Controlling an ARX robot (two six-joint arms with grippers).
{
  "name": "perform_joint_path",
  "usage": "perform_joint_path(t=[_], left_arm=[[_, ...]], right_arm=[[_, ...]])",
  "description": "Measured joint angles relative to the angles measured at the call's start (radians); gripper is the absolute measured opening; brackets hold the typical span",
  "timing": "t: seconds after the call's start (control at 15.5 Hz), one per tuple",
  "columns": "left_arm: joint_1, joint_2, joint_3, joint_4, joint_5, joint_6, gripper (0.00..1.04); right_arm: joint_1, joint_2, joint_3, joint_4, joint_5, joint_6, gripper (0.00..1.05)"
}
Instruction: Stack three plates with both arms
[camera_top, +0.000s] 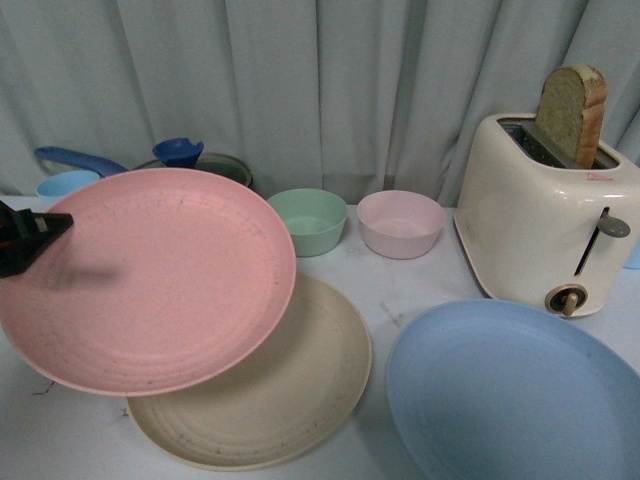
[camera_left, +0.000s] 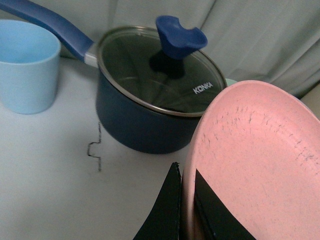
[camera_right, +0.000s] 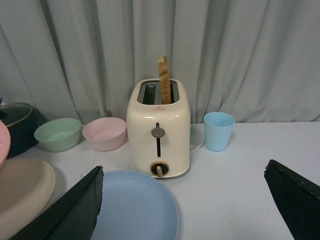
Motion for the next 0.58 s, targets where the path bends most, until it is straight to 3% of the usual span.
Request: perform_joint_path(t=[0.58], left_arm=[[-0.092, 0.151, 0.044, 0.044, -0.015, -0.029, 0.03]], right_arm=[[0.000, 0.000, 0.000, 0.000, 0.000, 0.000, 0.98]])
